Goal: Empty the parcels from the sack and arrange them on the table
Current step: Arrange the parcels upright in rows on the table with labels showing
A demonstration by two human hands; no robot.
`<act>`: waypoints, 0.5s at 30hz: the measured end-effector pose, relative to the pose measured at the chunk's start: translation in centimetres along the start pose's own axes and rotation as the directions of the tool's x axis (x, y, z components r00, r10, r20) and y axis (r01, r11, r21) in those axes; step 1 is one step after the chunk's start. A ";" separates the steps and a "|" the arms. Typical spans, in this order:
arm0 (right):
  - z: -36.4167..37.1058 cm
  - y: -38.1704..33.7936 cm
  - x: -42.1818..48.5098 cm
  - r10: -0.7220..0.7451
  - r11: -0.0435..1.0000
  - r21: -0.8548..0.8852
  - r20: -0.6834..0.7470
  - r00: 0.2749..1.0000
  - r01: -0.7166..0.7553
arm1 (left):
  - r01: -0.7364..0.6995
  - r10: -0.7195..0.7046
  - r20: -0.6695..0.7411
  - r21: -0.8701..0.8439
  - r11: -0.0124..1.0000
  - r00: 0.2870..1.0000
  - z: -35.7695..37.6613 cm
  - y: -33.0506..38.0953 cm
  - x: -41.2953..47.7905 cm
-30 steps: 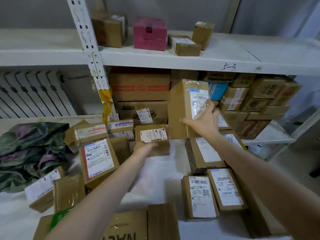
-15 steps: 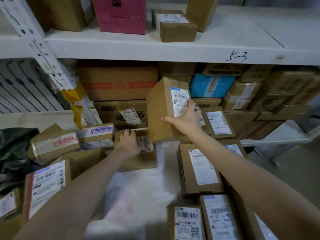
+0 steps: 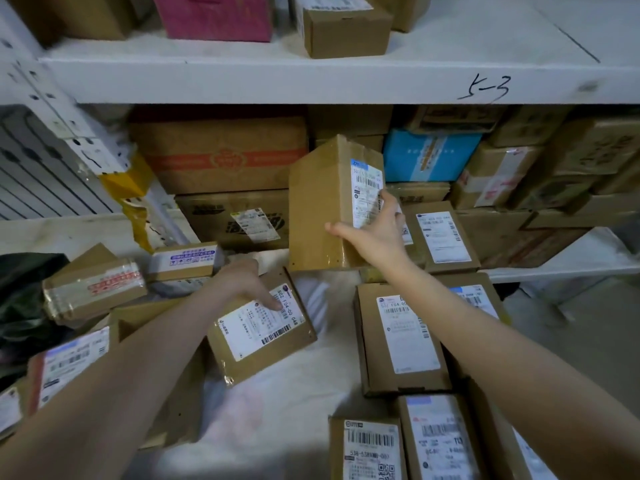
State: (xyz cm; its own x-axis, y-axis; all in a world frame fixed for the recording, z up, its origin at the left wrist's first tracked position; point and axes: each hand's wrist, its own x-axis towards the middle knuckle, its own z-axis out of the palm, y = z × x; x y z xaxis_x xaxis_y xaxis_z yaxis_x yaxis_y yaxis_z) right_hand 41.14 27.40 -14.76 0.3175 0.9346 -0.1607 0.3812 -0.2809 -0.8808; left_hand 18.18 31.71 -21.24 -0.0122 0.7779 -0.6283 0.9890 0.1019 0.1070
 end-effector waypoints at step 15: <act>6.4 0.0 -0.4 -0.057 0.796 -0.604 -0.119 0.991 -0.027 | 0.111 -0.011 0.275 -0.352 0.929 0.961 3.0 -2.5 -4.1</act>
State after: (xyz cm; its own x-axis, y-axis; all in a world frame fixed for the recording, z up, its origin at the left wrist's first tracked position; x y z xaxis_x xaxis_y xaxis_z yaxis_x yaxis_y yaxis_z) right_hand 35.45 28.39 -17.57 0.3963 0.9164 -0.0558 0.8197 -0.3805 -0.4282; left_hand 16.19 26.42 -21.25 0.0184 0.5758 -0.8174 0.8658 0.3998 0.3011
